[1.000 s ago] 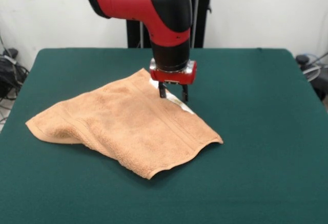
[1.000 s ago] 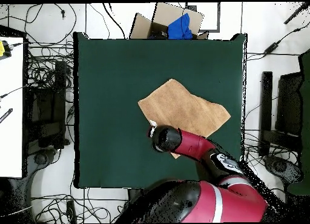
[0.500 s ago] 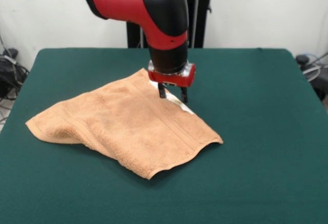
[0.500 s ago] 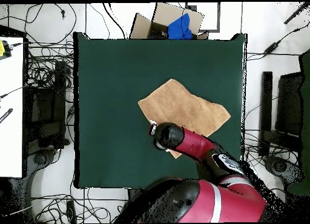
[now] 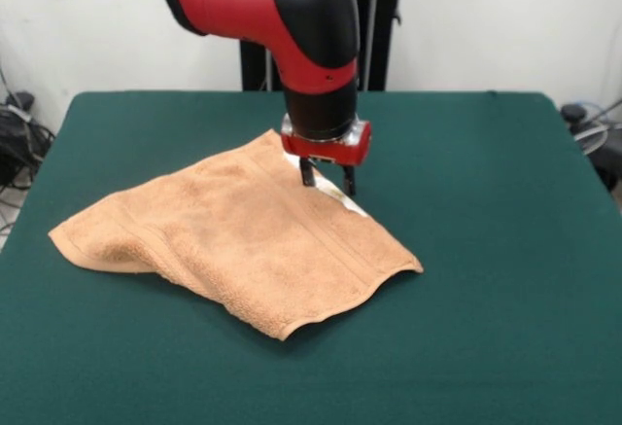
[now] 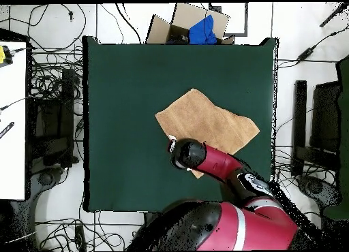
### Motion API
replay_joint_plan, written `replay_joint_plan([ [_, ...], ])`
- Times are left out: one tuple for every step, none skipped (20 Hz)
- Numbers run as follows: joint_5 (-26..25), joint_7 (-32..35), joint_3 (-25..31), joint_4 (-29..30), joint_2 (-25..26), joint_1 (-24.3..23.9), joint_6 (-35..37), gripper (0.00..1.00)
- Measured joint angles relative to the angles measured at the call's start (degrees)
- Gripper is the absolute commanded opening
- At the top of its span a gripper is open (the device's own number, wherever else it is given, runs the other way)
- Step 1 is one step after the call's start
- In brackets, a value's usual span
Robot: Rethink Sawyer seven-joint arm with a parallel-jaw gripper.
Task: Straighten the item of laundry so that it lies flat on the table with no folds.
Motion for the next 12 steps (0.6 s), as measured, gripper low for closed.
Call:
replay_joint_plan([
  [0.0, 0.2, -0.1, 0.1, 0.0, 0.1, -0.3, 1.0],
  [0.0, 0.6, -0.2, 0.3, -0.1, 0.3, -0.8, 1.0],
  [0.1, 0.9, -0.4, 0.5, -0.1, 0.4, -1.3, 1.0],
  [0.2, 1.1, -0.4, 0.6, -0.1, 0.5, -1.6, 1.0],
  [0.2, 1.4, -0.5, 0.9, -0.2, 0.6, -2.1, 1.0],
  [0.3, 2.0, -0.5, 1.2, -0.2, 0.6, -2.8, 1.0],
  [0.3, 2.2, -0.5, 1.3, -0.3, 0.6, -3.1, 1.0],
  [0.3, 2.9, -0.6, 1.7, -0.3, 0.7, -4.0, 1.0],
  [0.3, 3.1, -0.6, 1.7, -0.4, 0.7, -4.2, 1.0],
  [0.3, 3.2, -0.6, 1.9, -0.4, 0.7, -4.6, 1.0],
  [0.3, 3.4, -0.6, 2.1, -0.4, 0.8, -5.0, 1.0],
  [0.3, 3.6, -0.7, 2.3, -0.5, 0.9, -5.7, 1.0],
])
